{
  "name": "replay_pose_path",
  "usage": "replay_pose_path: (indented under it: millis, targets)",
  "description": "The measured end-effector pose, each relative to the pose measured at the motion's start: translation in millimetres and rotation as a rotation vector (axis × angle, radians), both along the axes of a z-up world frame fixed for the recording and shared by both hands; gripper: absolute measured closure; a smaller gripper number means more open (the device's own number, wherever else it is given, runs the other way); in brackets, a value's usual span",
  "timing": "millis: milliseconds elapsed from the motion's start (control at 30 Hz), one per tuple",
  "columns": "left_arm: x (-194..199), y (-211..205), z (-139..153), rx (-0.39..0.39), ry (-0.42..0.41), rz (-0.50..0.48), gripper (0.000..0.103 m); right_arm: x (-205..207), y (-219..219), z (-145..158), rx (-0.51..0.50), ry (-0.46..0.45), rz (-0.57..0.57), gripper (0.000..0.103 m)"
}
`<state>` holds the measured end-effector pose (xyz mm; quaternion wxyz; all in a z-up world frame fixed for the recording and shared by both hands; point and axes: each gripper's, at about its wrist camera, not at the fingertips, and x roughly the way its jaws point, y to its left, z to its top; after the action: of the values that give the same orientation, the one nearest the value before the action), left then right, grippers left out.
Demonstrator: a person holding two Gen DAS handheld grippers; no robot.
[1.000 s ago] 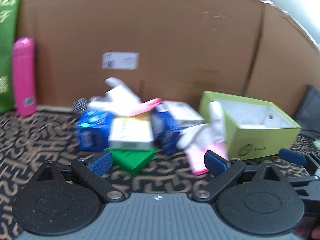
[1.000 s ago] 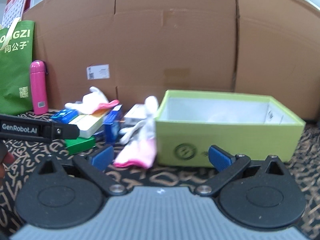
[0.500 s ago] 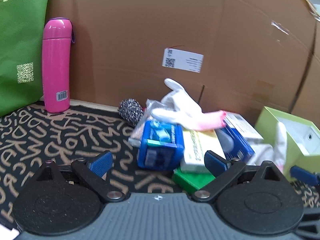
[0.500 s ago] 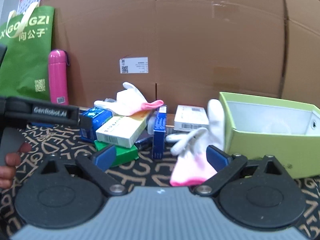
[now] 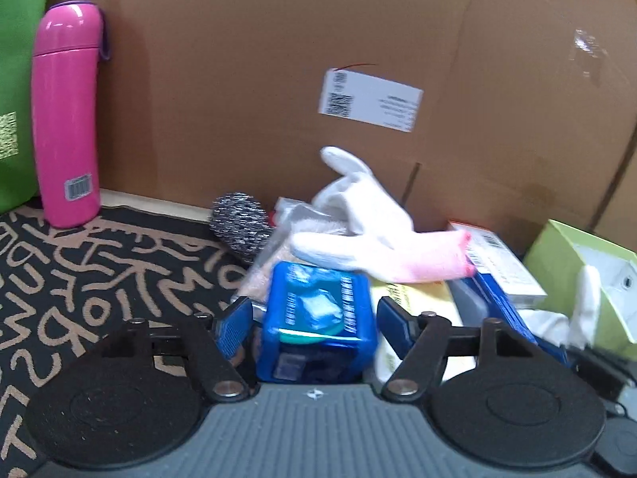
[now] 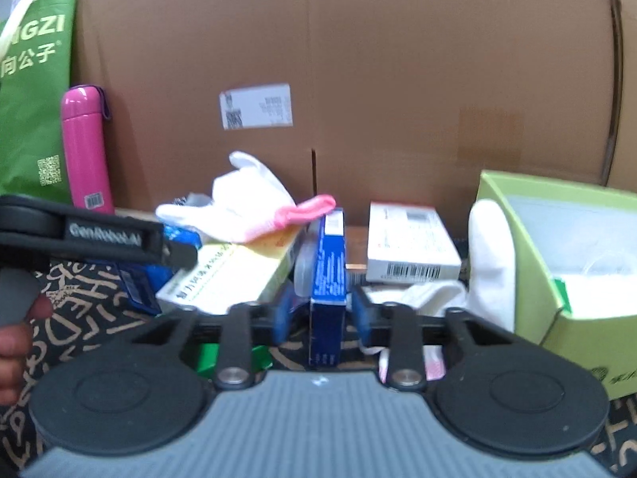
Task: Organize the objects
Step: 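Reach the left gripper to the blue box while the right gripper grasps the tall blue box, then grasp the blue box with the left gripper and lift it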
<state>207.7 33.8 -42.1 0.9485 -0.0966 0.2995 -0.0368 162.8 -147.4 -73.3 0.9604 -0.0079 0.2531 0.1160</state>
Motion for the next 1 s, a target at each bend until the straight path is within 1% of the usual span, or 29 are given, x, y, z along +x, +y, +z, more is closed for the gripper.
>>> replay_pose_path:
  millis: [33,67,133,233,333,400,467,533,567,600,633,667,700,733,767,800,833,867,900,967,1000]
  targets:
    - [2,2,0,-0.013,-0.001,-0.009,0.033,1,-2,-2,0.008,0.012,-0.003,0.085]
    - [2,3,0,-0.035,-0.001,-0.031,0.041,-1,-3,-2,0.011,0.012,-0.007,0.086]
    - [0,4,3,-0.049,0.011,-0.045,0.042,-8,-6,0,0.019,0.012,0.000,0.086]
    - [-14,-2,6,-0.016,0.008,-0.057,0.042,-24,-13,7,0.033,0.019,0.007,0.086]
    - [-40,-5,10,-0.015,0.038,-0.099,0.042,-46,-20,16,0.063,0.067,0.032,0.086]
    - [-64,-9,11,0.005,0.059,-0.137,0.043,-65,-28,19,0.100,0.112,0.069,0.086]
    - [-89,-13,11,0.025,0.062,-0.176,0.042,-84,-36,20,0.139,0.161,0.106,0.086]
    - [-108,-16,10,0.020,0.062,-0.187,0.042,-98,-41,20,0.138,0.187,0.113,0.086]
    - [-113,-17,9,0.015,0.061,-0.177,0.042,-103,-42,20,0.126,0.184,0.111,0.086]
    - [-116,-18,8,0.016,0.057,-0.162,0.041,-107,-42,21,0.107,0.173,0.100,0.085]
    - [-116,-20,6,0.027,0.054,-0.150,0.036,-109,-41,22,0.079,0.159,0.094,0.082]
    - [-115,-23,5,0.048,0.050,-0.139,0.032,-109,-37,24,0.057,0.147,0.098,0.078]
    - [-112,-25,4,0.074,0.051,-0.128,0.032,-109,-35,25,0.051,0.136,0.101,0.074]
    - [-110,-27,3,0.099,0.054,-0.121,0.033,-109,-34,25,0.054,0.129,0.109,0.072]
    - [-109,-27,3,0.109,0.055,-0.128,0.035,-108,-32,25,0.056,0.122,0.124,0.068]
    - [-108,-26,2,0.105,0.056,-0.137,0.037,-106,-30,25,0.052,0.116,0.131,0.063]
    - [-108,-25,3,0.089,0.060,-0.144,0.042,-105,-29,24,0.046,0.110,0.129,0.061]
    - [-109,-24,3,0.081,0.061,-0.142,0.042,-104,-27,23,0.038,0.101,0.132,0.056]
    - [-110,-23,3,0.082,0.055,-0.133,0.041,-102,-26,21,0.030,0.099,0.135,0.055]
    - [-111,-23,3,0.109,0.044,-0.110,0.036,-97,-25,18,0.019,0.112,0.142,0.055]
    - [-111,-24,2,0.117,0.043,-0.107,0.035,-95,-24,17,0.015,0.122,0.140,0.055]
